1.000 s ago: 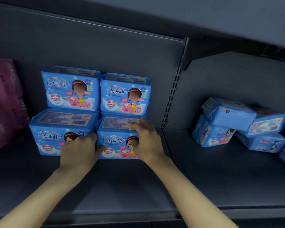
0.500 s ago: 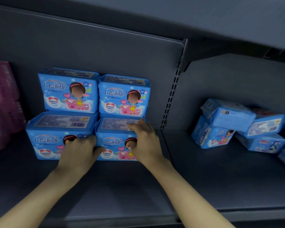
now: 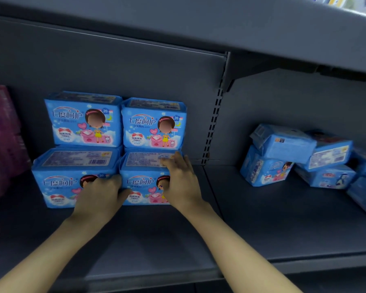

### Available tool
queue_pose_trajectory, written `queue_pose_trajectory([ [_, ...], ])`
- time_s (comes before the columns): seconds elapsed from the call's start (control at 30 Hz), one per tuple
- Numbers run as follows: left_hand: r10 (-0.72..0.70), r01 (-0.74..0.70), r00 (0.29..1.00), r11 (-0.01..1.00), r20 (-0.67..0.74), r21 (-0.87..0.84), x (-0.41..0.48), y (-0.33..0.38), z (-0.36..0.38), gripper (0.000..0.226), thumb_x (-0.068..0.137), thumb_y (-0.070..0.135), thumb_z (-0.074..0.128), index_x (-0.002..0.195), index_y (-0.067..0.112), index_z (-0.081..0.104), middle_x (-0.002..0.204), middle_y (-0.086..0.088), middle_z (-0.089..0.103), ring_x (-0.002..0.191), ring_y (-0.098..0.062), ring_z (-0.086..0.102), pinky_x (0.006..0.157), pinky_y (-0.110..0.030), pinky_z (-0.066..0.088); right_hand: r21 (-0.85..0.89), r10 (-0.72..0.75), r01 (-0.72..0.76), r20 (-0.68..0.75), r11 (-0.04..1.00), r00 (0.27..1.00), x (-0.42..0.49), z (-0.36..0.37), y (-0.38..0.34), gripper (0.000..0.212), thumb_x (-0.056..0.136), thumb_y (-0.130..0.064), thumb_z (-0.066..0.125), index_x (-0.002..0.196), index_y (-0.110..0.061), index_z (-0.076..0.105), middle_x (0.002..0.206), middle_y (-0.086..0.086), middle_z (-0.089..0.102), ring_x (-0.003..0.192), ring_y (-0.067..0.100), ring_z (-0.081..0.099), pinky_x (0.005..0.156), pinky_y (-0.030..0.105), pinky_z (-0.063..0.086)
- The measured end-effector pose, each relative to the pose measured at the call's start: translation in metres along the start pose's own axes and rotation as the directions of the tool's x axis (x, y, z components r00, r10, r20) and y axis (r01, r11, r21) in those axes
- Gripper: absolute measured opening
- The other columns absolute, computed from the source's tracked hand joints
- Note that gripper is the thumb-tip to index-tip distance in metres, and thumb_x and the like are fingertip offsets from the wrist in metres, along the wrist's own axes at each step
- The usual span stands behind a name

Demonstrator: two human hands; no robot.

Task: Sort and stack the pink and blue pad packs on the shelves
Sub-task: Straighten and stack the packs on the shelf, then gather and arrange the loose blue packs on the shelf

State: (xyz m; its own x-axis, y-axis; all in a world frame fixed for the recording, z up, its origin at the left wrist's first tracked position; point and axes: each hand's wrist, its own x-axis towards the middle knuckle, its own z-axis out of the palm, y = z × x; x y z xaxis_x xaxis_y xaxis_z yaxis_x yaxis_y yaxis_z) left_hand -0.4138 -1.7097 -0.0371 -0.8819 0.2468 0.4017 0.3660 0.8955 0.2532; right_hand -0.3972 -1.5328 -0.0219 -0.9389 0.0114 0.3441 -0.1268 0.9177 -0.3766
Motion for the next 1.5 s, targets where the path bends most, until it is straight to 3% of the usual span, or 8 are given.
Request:
queue_pose_trajectory([
  [0.27, 0.056, -0.058, 0.997, 0.997, 0.044, 0.053, -0.009, 0.020, -0.011, 0.015, 0.092, 0.027, 0.051, 0.083, 0.016, 0.045, 0.086, -0.007, 0.065, 0.081, -0.024, 0.064, 0.049, -0.025, 0.029, 0.035, -0.009, 0.007, 0.066, 0.999, 0.998, -0.005, -0.010, 0.009, 0.060, 0.088, -0.021, 0.059, 0.142, -0.019, 0.032, 0.146, 0.004, 0.025, 0.139, 0.029, 0.016, 0.111, 0.049, 0.027],
  [0.5, 0.234, -0.233, 0.971, 0.972, 0.040, -0.028, -0.008, 0.071, -0.010, 0.022, 0.085, 0.023, 0.060, 0.105, 0.014, 0.064, 0.097, -0.007, 0.068, 0.089, -0.033, 0.064, 0.064, -0.033, 0.046, 0.029, 0.039, -0.042, 0.100, 0.999, 0.994, -0.033, -0.037, 0.034, 0.070, 0.090, -0.020, 0.056, 0.148, -0.022, 0.017, 0.155, 0.007, 0.013, 0.143, 0.024, 0.008, 0.116, 0.040, 0.015],
  [0.77, 0.436, -0.433, 0.890, 0.900, 0.138, -0.047, -0.002, 0.141, 0.007, 0.031, 0.066, 0.018, 0.079, 0.096, 0.012, 0.069, 0.094, -0.008, 0.068, 0.081, -0.030, 0.066, 0.052, -0.037, 0.054, -0.076, 0.168, -0.165, 0.042, 0.983, 0.985, -0.071, -0.072, 0.091, 0.068, 0.087, -0.025, 0.058, 0.146, -0.021, 0.024, 0.151, 0.004, 0.023, 0.140, 0.024, 0.016, 0.112, 0.045, 0.023],
  [0.8, 0.449, -0.447, 0.883, 0.893, 0.134, -0.051, -0.002, 0.151, 0.008, 0.034, 0.066, 0.019, 0.080, 0.097, 0.012, 0.069, 0.097, -0.008, 0.067, 0.084, -0.029, 0.066, 0.054, -0.038, 0.054, -0.099, 0.190, -0.185, 0.040, 0.978, 0.981, -0.077, -0.078, 0.099, 0.068, 0.087, -0.025, 0.057, 0.146, -0.021, 0.024, 0.152, 0.004, 0.022, 0.141, 0.024, 0.015, 0.112, 0.045, 0.023],
  [0.9, 0.462, -0.459, 0.871, 0.886, 0.170, -0.056, -0.005, 0.181, 0.019, 0.043, 0.090, 0.032, 0.053, 0.131, 0.022, 0.048, 0.137, 0.004, 0.042, 0.124, -0.020, 0.043, 0.090, -0.032, 0.045, -0.147, 0.262, -0.252, 0.055, 0.957, 0.963, -0.093, -0.096, 0.118, 0.068, 0.089, -0.026, 0.056, 0.147, -0.024, 0.019, 0.154, 0.005, 0.016, 0.142, 0.024, 0.010, 0.114, 0.044, 0.020],
  [0.97, 0.478, -0.476, 0.855, 0.877, 0.202, -0.061, -0.006, 0.200, 0.023, 0.046, 0.095, 0.036, 0.041, 0.139, 0.027, 0.034, 0.145, 0.009, 0.029, 0.131, -0.014, 0.031, 0.098, -0.026, 0.037, -0.149, 0.297, -0.286, 0.054, 0.947, 0.953, -0.105, -0.108, 0.130, 0.069, 0.089, -0.025, 0.056, 0.147, -0.025, 0.019, 0.155, 0.007, 0.014, 0.143, 0.025, 0.009, 0.114, 0.046, 0.019],
  [1.2, 0.542, -0.527, 0.810, 0.840, 0.222, -0.130, -0.011, 0.271, 0.038, 0.046, 0.093, 0.036, 0.043, 0.138, 0.027, 0.035, 0.142, 0.010, 0.032, 0.128, -0.013, 0.034, 0.097, -0.026, 0.038, -0.180, 0.357, -0.358, -0.041, 0.916, 0.933, -0.144, -0.149, 0.180, 0.066, 0.085, -0.023, 0.057, 0.144, -0.017, 0.028, 0.146, 0.010, 0.031, 0.137, 0.029, 0.021, 0.109, 0.044, 0.027],
  [1.5, 0.630, -0.605, 0.752, 0.776, 0.193, -0.177, -0.023, 0.381, 0.061, 0.046, 0.092, 0.036, 0.047, 0.136, 0.025, 0.040, 0.140, 0.007, 0.038, 0.125, -0.013, 0.039, 0.093, -0.027, 0.043, -0.206, 0.411, -0.413, -0.054, 0.887, 0.910, -0.196, -0.208, 0.256, 0.066, 0.086, -0.022, 0.055, 0.145, -0.020, 0.025, 0.146, 0.009, 0.030, 0.135, 0.028, 0.024, 0.108, 0.043, 0.028],
])
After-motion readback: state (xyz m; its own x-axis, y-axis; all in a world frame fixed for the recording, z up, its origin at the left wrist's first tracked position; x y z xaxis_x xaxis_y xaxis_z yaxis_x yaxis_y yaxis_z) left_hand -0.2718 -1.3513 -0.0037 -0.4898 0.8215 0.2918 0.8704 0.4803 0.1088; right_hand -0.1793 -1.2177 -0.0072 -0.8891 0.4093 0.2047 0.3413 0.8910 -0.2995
